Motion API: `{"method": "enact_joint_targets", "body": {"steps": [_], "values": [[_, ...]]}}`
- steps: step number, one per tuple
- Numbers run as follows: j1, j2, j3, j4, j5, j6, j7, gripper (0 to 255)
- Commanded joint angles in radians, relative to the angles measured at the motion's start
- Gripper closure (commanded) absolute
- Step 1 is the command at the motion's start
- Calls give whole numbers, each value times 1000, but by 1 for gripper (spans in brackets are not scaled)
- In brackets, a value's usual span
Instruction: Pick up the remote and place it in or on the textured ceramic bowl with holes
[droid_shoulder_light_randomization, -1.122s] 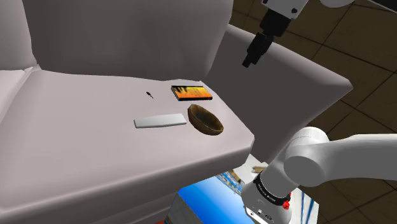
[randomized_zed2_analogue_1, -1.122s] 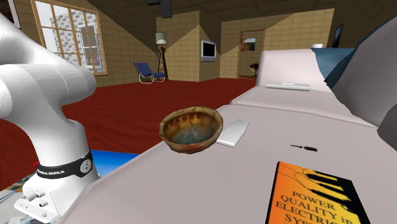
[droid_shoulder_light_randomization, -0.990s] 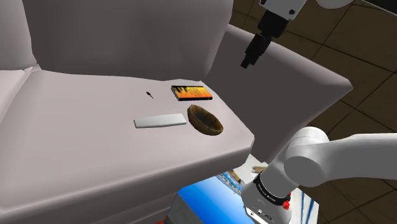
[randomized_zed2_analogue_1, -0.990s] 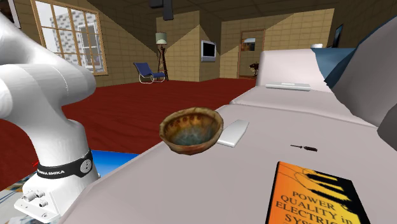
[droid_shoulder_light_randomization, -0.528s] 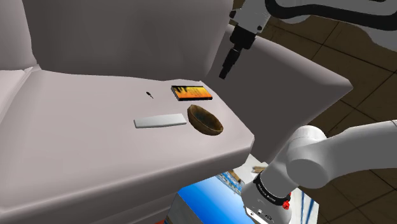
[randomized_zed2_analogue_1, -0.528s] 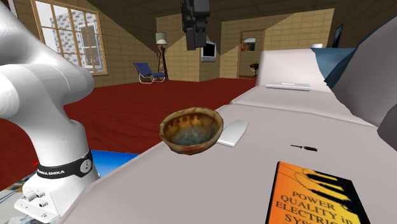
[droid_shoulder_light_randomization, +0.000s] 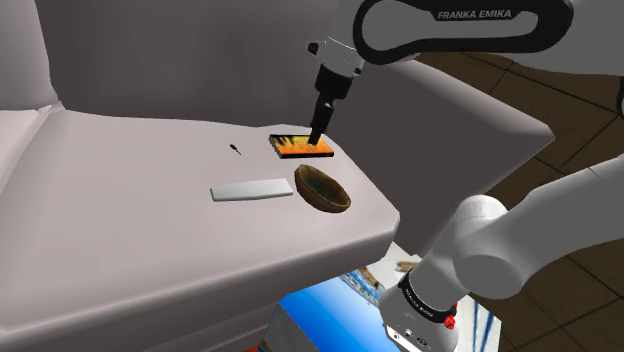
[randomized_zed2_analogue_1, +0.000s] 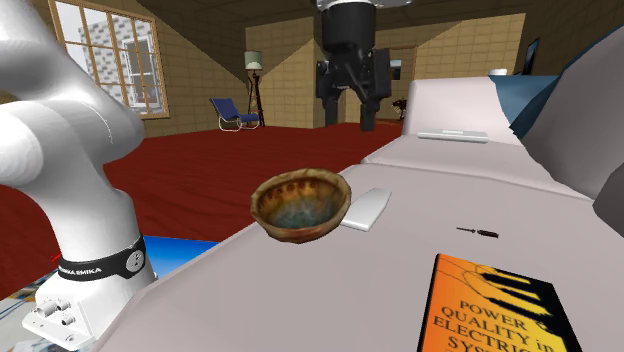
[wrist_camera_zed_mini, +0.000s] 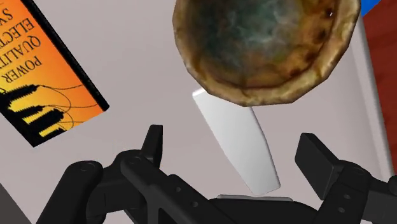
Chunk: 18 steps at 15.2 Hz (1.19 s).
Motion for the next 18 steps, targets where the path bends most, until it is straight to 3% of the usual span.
{"method": "enact_joint_targets", "body": {"steps": [1, 13, 18], "values": [[21, 56, 2, 3, 0, 48, -56, 0], [138, 397, 69, 60, -5, 292, -324, 0], [140, 438, 73, 39, -8, 352, -330, 0]]}}
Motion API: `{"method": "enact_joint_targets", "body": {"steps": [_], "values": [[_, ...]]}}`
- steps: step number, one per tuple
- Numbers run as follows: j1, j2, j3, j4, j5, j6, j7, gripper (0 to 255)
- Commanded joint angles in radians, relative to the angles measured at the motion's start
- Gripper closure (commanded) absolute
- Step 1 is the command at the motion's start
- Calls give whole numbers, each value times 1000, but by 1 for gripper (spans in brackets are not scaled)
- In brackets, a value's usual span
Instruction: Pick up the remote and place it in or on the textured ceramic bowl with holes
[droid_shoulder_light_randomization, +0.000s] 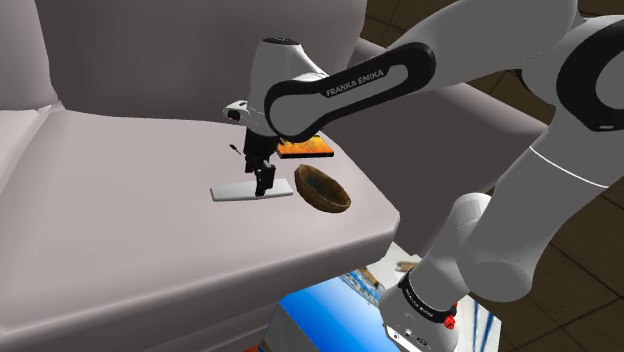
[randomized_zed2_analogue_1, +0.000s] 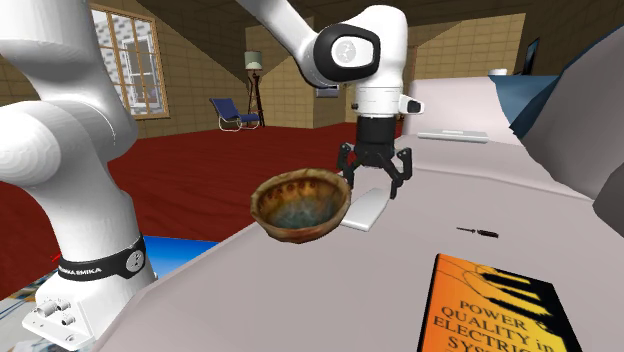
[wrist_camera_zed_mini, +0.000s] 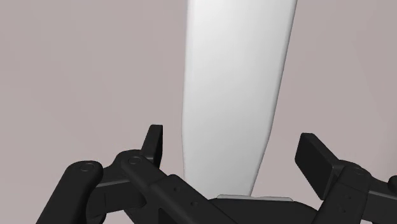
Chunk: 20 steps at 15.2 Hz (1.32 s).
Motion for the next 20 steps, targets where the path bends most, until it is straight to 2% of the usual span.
{"method": "enact_joint_targets", "body": {"steps": [1, 3, 11, 12, 20], "values": [[0, 19, 0, -12, -1, 31, 0, 0], [0, 41, 0, -24, -2, 66, 0, 0], [0, 41, 0, -24, -2, 66, 0, 0], [0, 41, 0, -24, -2, 66, 0, 255], [0, 41, 0, -24, -2, 66, 0, 255]]}}
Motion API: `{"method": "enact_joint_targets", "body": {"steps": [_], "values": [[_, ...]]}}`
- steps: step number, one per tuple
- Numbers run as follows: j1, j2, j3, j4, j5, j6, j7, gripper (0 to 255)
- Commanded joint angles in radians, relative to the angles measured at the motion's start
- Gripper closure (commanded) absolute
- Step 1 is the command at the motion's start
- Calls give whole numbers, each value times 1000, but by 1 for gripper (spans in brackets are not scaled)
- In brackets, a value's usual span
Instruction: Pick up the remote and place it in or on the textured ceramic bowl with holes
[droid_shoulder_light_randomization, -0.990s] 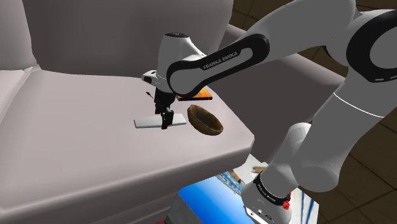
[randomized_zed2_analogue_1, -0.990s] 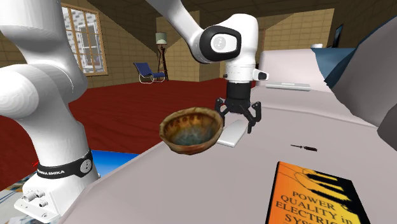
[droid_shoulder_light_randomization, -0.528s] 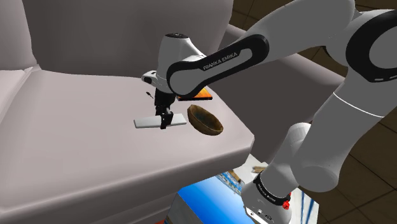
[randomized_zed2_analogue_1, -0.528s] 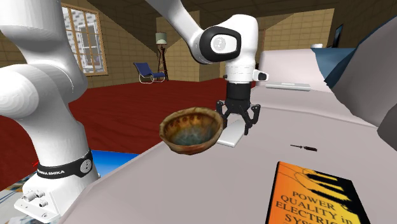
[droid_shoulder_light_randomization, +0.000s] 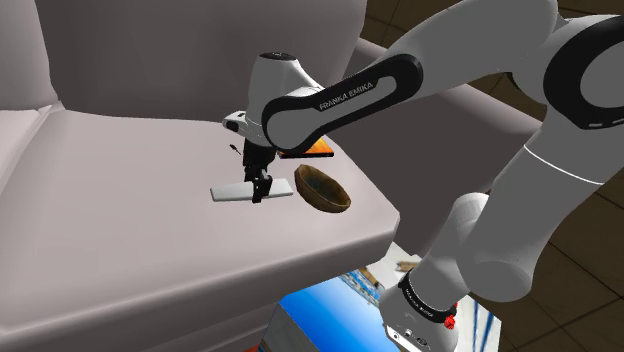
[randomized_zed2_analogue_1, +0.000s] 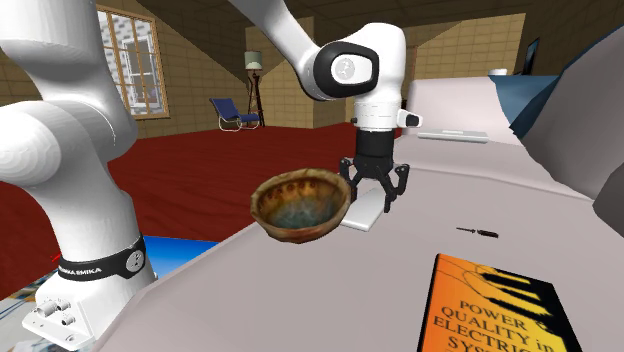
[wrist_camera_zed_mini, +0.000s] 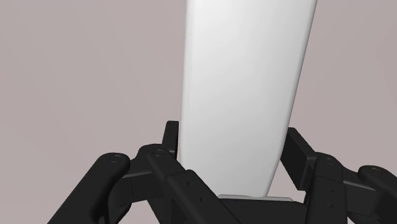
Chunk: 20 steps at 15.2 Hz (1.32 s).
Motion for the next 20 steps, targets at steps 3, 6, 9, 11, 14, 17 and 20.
{"method": "enact_joint_targets", "body": {"steps": [3, 6, 9, 11, 14, 17, 20], "values": [[0, -18, 0, 9, 1, -26, -1, 255], [0, -42, 0, 25, 2, -67, -2, 255], [0, -65, 0, 42, 3, -107, -2, 255], [0, -79, 0, 54, 4, -134, -3, 255], [0, -99, 0, 75, 4, -174, -3, 255], [0, -117, 0, 97, 5, -214, -4, 255], [0, -133, -1, 122, 6, -255, -4, 255]]}}
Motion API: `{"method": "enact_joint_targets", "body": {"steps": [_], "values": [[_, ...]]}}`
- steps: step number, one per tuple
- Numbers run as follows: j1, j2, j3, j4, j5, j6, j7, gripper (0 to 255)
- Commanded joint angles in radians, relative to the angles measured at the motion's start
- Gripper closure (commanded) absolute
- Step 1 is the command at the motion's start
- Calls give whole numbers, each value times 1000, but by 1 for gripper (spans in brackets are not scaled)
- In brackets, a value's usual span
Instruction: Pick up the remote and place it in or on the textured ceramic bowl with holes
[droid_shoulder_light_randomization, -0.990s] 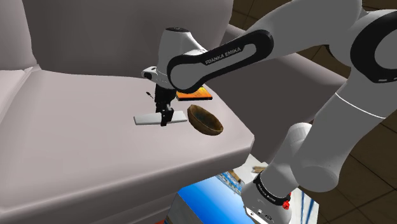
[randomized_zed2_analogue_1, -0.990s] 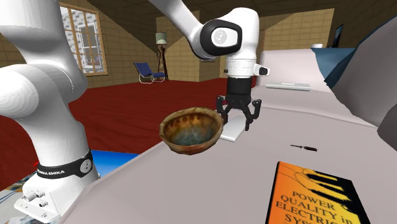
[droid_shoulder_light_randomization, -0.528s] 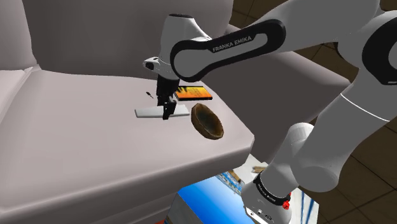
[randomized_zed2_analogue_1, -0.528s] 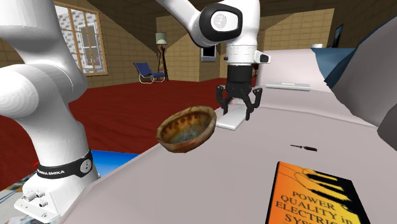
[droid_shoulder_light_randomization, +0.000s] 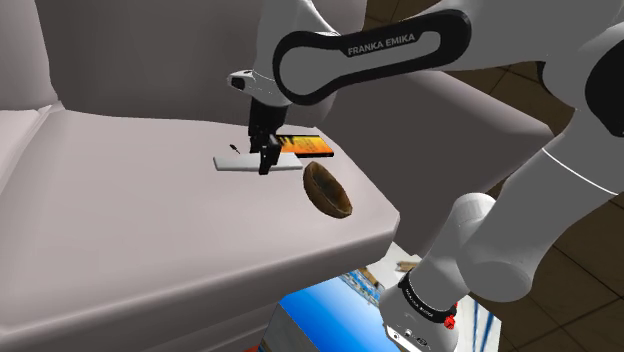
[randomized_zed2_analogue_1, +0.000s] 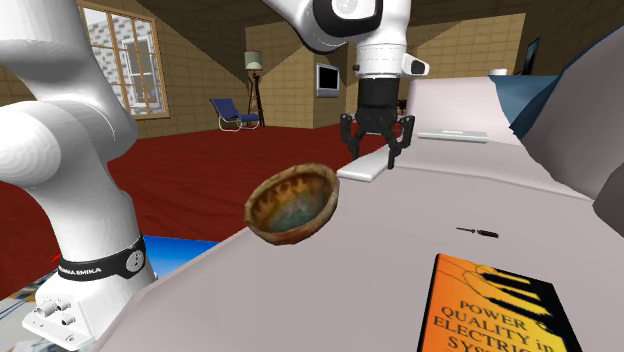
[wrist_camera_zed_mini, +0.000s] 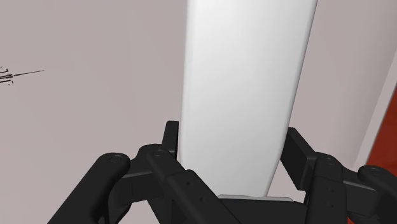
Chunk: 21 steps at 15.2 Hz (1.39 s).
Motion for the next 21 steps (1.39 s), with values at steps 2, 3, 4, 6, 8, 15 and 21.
{"method": "enact_joint_targets", "body": {"steps": [2, 3, 4, 6, 8, 15, 21], "values": [[1, -12, 1, 30, 1, -43, 1, 255], [1, -17, 1, 39, 1, -56, 1, 255], [1, -21, 1, 48, 1, -69, 1, 255], [1, -29, 1, 67, 1, -96, 1, 255], [1, -36, 0, 87, 1, -123, 1, 255], [-4, -88, -6, 110, 2, -198, -10, 255], [-32, -307, -49, -101, -10, -206, -76, 255]]}}
